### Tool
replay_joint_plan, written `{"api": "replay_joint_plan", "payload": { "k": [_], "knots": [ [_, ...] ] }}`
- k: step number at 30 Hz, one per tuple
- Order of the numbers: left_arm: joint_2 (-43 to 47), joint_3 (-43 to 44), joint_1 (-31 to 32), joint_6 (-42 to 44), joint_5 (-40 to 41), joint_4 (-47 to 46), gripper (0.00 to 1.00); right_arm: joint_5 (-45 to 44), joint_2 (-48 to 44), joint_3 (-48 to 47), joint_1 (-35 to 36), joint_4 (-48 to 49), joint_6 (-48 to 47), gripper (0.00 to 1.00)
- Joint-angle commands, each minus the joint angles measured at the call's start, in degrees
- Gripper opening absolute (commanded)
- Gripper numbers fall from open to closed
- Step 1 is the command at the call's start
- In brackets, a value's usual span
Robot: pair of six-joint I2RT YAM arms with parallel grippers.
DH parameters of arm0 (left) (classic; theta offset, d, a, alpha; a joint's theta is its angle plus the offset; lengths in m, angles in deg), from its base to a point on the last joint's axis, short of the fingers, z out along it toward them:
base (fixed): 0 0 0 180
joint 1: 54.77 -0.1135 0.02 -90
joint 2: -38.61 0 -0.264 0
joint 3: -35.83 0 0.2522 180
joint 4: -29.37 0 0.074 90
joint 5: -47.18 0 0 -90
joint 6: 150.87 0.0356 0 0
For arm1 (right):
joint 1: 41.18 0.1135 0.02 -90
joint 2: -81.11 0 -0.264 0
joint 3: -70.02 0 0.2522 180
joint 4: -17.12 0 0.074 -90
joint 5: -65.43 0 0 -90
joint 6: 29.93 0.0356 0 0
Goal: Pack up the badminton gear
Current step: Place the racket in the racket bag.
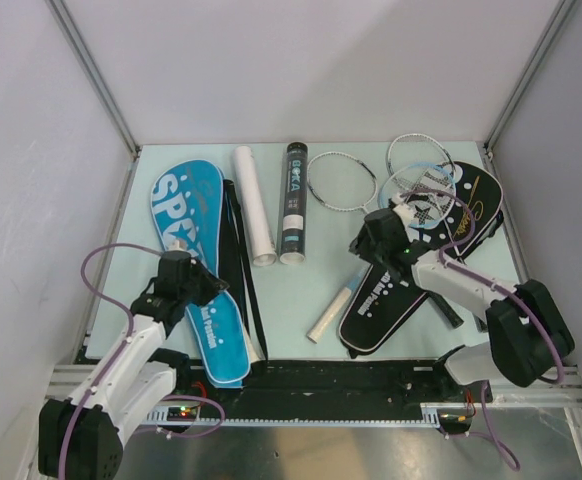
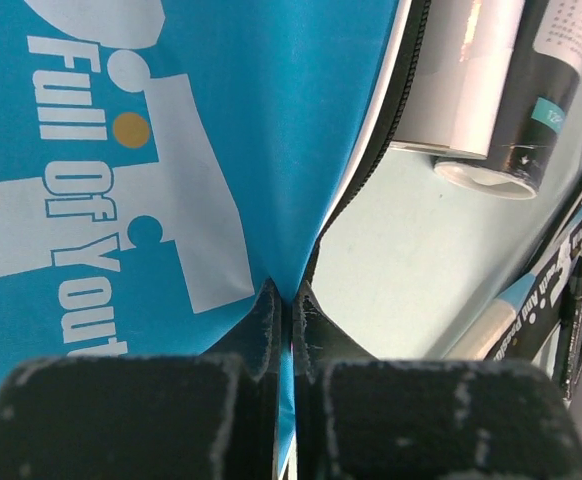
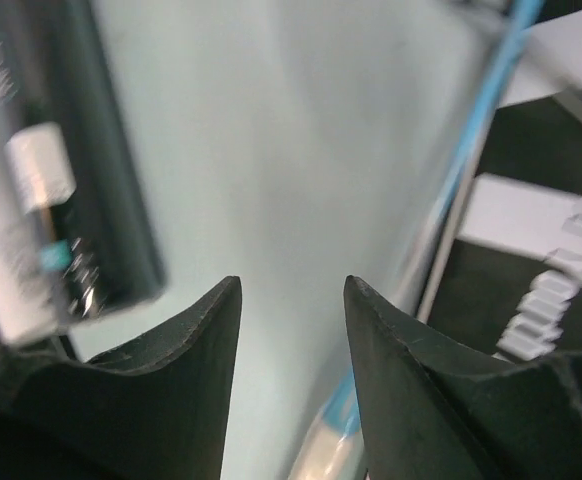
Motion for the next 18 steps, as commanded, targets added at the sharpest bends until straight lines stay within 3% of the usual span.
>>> {"api": "replay_joint_plan", "payload": {
  "k": [1, 18],
  "knots": [
    [3.26, 0.72, 0.01, 1.24, -1.09, -3.85, 0.0, -0.23, 2.8, 0.22, -7.35, 1.42, -0.71, 0.5],
    [4.38, -1.57, 0.02, 0.16, -0.54, -4.01, 0.0, 4.09, 14.48, 0.2, -15.53, 7.97, 0.78, 0.46]
  ]
}}
